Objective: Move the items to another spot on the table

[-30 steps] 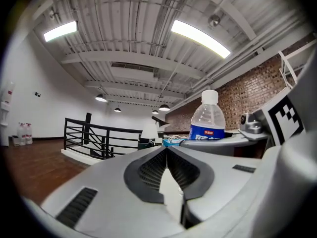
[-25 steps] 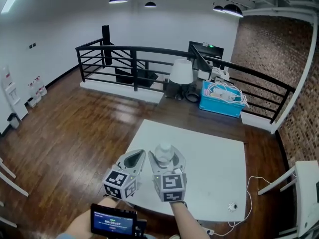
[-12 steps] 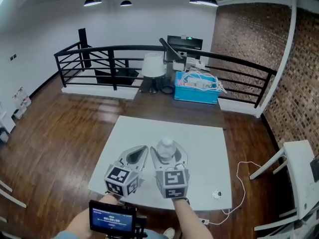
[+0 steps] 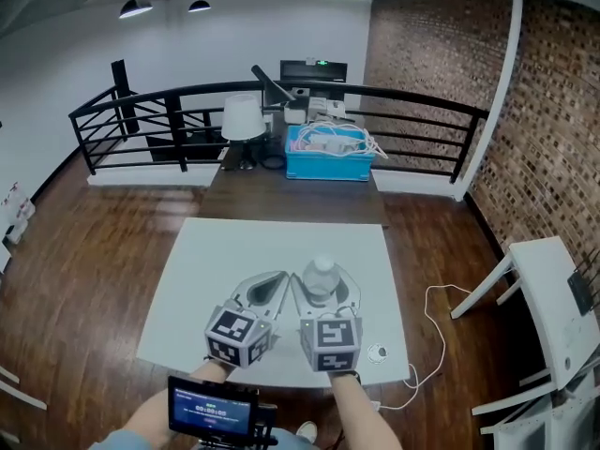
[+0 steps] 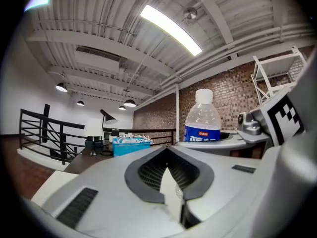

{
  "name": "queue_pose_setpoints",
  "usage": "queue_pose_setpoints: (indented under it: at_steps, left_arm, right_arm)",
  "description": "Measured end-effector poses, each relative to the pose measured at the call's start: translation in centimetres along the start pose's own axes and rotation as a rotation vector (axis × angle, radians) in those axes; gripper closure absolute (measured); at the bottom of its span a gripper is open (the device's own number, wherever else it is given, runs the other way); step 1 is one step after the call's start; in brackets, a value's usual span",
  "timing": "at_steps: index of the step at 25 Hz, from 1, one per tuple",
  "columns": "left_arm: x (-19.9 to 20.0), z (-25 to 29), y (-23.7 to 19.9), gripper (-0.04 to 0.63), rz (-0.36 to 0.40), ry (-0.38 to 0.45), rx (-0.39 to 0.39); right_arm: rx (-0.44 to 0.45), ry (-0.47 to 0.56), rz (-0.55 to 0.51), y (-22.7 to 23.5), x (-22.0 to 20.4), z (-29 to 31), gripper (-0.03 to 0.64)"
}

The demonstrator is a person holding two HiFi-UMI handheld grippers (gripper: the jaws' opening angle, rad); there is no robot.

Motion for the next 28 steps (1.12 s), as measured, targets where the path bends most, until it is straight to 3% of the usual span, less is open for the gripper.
queue_pose_setpoints:
  at_steps: [18,28]
  left_arm:
    - [-1.9,10.6,8.0,0.583,-0.029,0.006,-0.121]
    - [-4.2,13.2,9.8,0.583,-0.054,-0.016,-0.112]
  right_arm:
    - [-0.136,-0.037,-0.028,13.3,-3.0,-3.0,0.325]
    - [-0.153,-0.058,-0.048,16.8,-7.7,-3.3,0.324]
Point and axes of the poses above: the fingertips, and each gripper's own axes: z forward along the fingers, y to its right, x out of its top, the point moved 2 cm from there along -z, backward along the fingers, and after that the axes turned 11 degrees about -x, right-handed, at the moved point
